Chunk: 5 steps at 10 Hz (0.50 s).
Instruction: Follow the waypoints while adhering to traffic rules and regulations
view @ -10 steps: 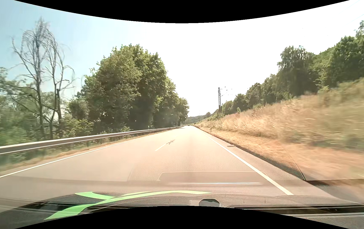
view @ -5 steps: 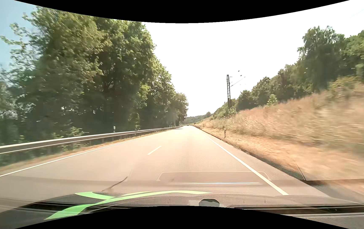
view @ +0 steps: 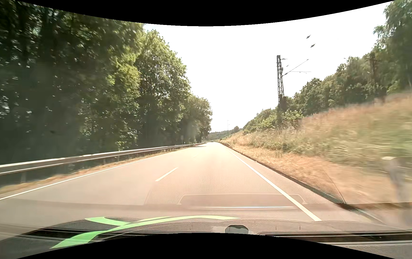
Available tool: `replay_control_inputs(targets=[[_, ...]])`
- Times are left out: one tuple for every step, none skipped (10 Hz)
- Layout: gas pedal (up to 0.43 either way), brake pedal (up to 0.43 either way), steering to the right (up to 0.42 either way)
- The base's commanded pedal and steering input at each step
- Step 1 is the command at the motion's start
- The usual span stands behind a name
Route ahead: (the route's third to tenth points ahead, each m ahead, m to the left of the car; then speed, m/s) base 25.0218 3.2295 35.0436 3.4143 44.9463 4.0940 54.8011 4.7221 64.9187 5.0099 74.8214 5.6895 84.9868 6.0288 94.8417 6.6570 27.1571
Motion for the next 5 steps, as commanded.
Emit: replay_control_inputs(targets=[[0.228, 0.000, -0.005], [0.228, 0.000, -0.005], [0.228, 0.000, -0.005], [0.228, 0.000, -0.005], [0.220, 0.000, -0.005]])
